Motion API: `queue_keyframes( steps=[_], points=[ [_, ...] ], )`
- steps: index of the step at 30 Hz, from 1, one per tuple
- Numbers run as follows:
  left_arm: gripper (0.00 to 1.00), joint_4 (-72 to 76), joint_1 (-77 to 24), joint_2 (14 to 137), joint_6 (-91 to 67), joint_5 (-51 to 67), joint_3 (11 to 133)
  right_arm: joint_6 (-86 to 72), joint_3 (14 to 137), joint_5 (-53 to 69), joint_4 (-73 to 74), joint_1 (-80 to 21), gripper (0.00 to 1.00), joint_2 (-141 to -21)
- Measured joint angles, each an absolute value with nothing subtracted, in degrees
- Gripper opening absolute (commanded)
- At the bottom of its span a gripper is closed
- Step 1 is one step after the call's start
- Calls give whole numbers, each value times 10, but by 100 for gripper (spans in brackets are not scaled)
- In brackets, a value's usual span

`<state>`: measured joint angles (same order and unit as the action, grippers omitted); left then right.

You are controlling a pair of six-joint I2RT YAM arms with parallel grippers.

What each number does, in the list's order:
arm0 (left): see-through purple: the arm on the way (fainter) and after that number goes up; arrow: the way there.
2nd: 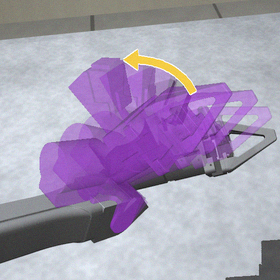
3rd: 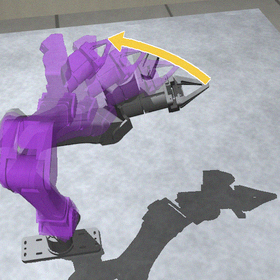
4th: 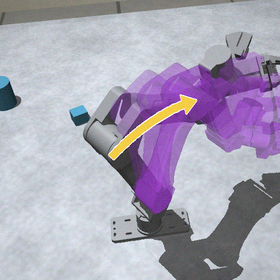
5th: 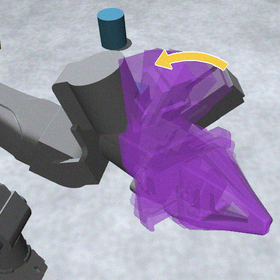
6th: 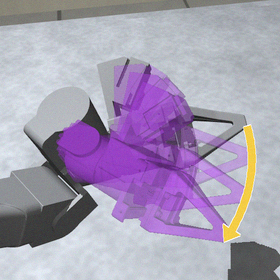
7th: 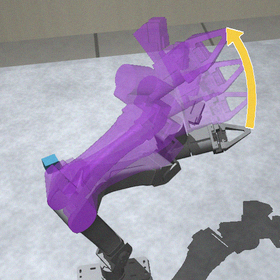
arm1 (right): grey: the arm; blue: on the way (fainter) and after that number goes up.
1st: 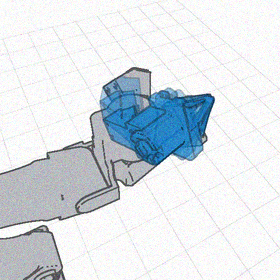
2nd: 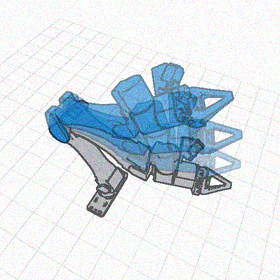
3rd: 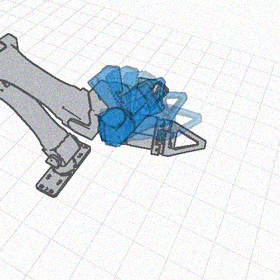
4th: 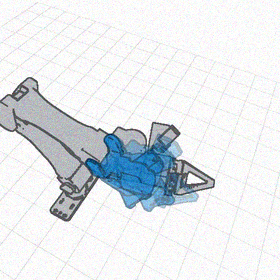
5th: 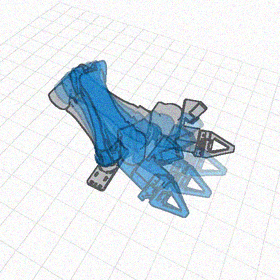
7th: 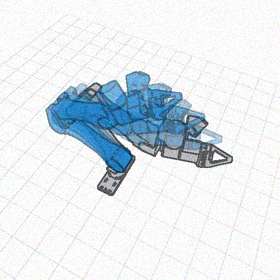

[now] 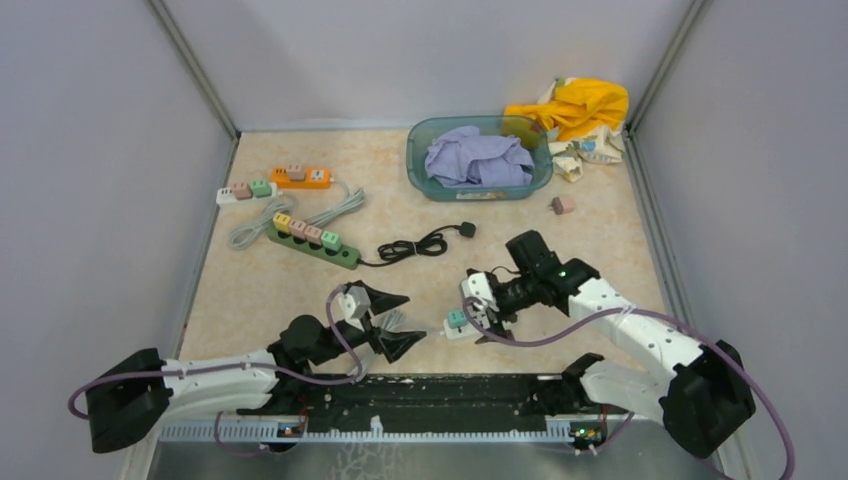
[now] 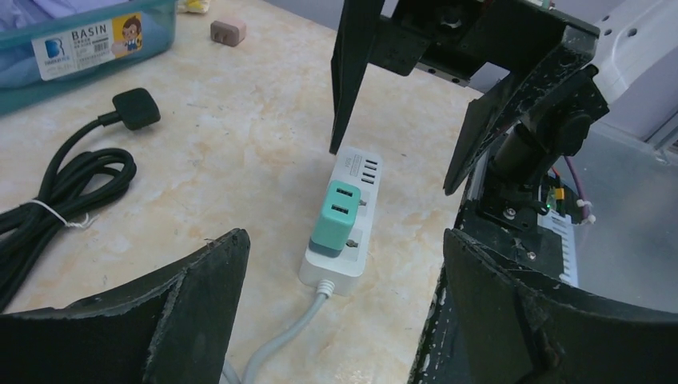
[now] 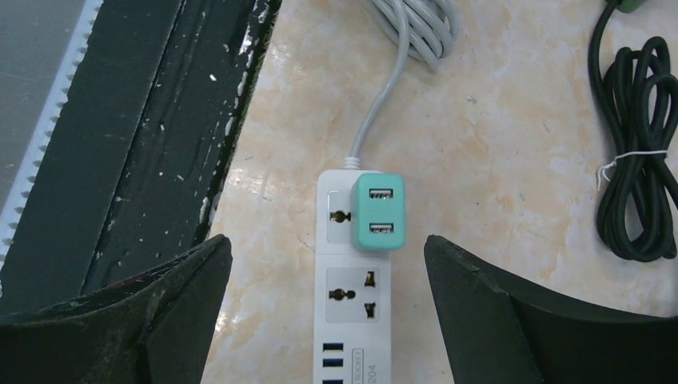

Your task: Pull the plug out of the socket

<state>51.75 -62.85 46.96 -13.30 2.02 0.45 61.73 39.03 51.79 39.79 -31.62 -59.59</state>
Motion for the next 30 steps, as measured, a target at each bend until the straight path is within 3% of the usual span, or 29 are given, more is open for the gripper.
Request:
queue_keyframes(
  steps=[6, 15, 22, 30],
  points=[
    [92, 571, -628, 528, -69, 35, 4, 534, 390, 430, 305, -388, 77, -637],
    [90, 595, -628, 604, 4, 75, 4, 463, 390, 341, 218, -446, 38, -692],
    [91, 640, -628, 663, 30, 84, 4, 461, 379, 317, 203, -459, 25, -701],
    [95, 705, -639, 820, 86, 74, 30, 463, 379, 314, 200, -460, 6, -701]
  ],
)
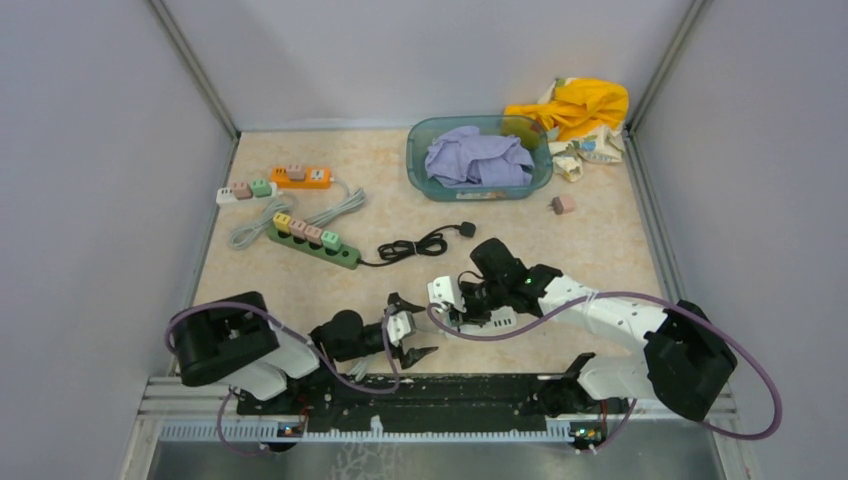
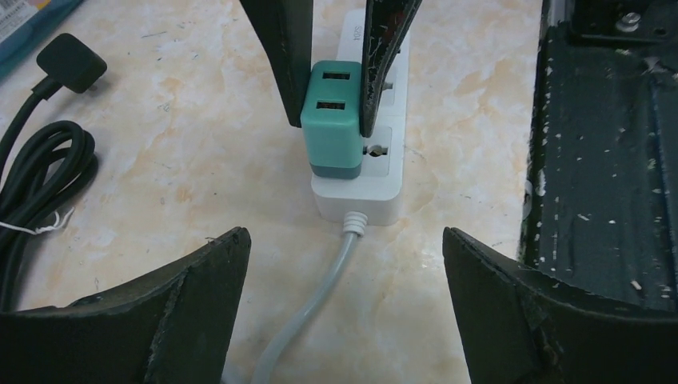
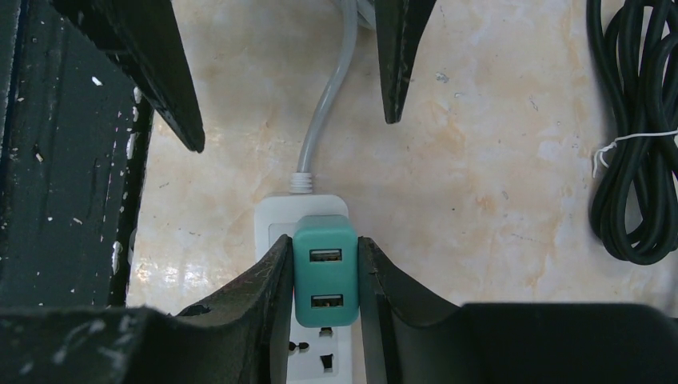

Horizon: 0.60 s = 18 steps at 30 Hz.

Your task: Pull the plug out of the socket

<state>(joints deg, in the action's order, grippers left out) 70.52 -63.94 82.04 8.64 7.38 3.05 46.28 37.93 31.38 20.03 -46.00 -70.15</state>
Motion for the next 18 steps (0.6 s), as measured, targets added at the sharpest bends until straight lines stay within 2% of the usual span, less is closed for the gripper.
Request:
queue_keyframes(
  steps=[9, 14, 18],
  points=[
    [91, 840, -647, 1003, 116, 77, 89, 463, 379, 314, 201, -460, 0, -701],
    [79, 867, -648, 1090, 107, 91, 107, 463, 379, 316, 201, -456, 0, -701],
    [78, 870, -649, 1109, 85, 99, 122, 463, 379, 318, 202, -455, 0, -701]
  ],
)
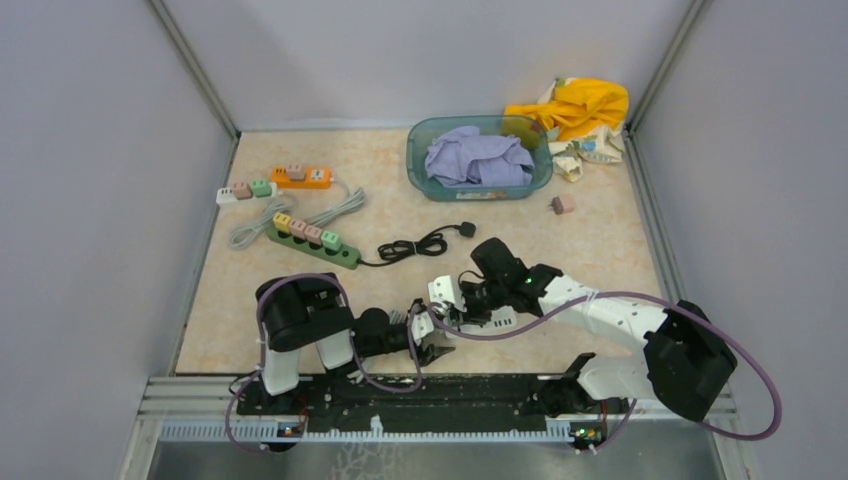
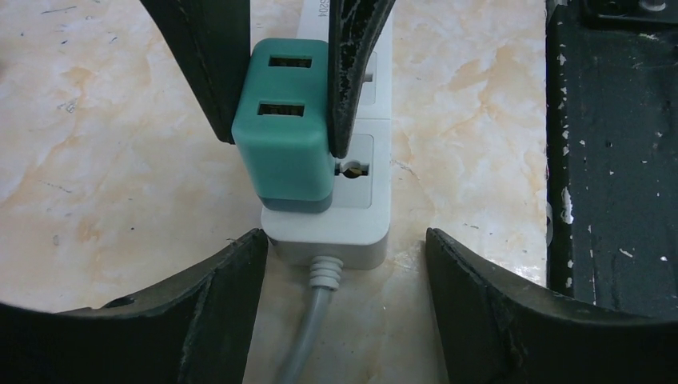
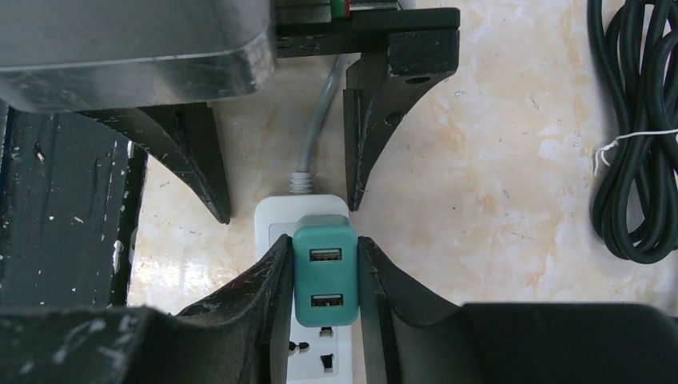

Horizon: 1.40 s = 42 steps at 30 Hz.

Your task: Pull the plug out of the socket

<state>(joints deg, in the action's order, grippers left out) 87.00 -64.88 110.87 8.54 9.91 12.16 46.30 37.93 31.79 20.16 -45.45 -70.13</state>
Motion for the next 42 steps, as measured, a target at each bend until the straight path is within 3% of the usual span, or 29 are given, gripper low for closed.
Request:
queue_keyframes(
  steps=[13, 17, 19, 21, 24, 42],
  points=[
    [69, 871, -649, 1125, 61, 101, 142, 463, 379, 321, 203, -452, 0, -701],
    [59, 871, -649, 1126, 60, 99, 143, 463, 379, 322, 204, -452, 0, -701],
    [49, 870, -649, 1126, 58, 94, 144, 463, 379, 323, 205, -452, 0, -701],
    [21, 870, -648, 1126, 57, 94, 145, 464, 379, 324, 206, -452, 0, -701],
    [1, 870, -648, 1126, 53, 93, 145, 464, 379, 325, 206, -452, 0, -701],
    [0, 872, -648, 1130, 45, 92, 144, 414, 366, 354, 185, -413, 0, -695]
  ],
)
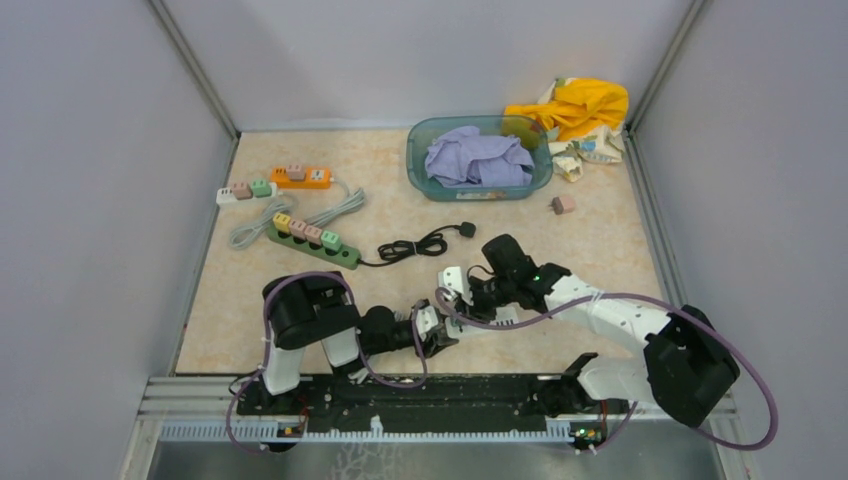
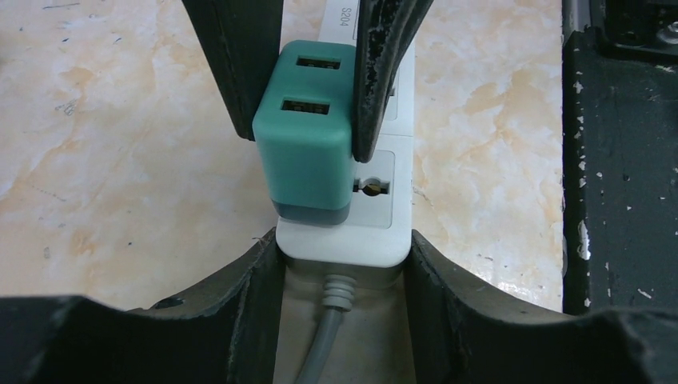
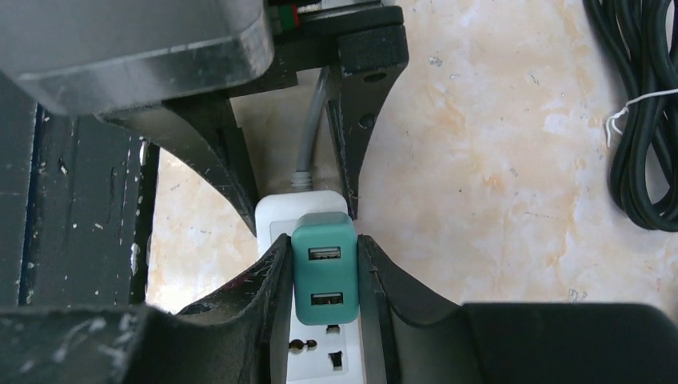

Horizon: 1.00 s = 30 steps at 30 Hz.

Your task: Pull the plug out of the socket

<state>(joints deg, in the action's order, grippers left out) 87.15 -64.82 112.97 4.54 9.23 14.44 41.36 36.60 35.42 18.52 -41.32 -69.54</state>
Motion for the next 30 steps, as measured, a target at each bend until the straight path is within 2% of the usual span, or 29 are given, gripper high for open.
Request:
queue_keyframes(
  steps=[8, 15, 20, 30],
  points=[
    [0, 872, -646, 1134, 41, 102, 147, 508, 357, 417, 222, -399, 0, -683],
    [0, 873, -644, 1134, 37, 107, 147, 436, 366, 383, 190, -429, 0, -696],
    [0, 873, -643, 1133, 36, 107, 144, 418, 366, 378, 192, -414, 0, -696],
    [0, 873, -645, 1133, 15, 116, 146, 522, 368, 433, 258, -385, 0, -682]
  ],
)
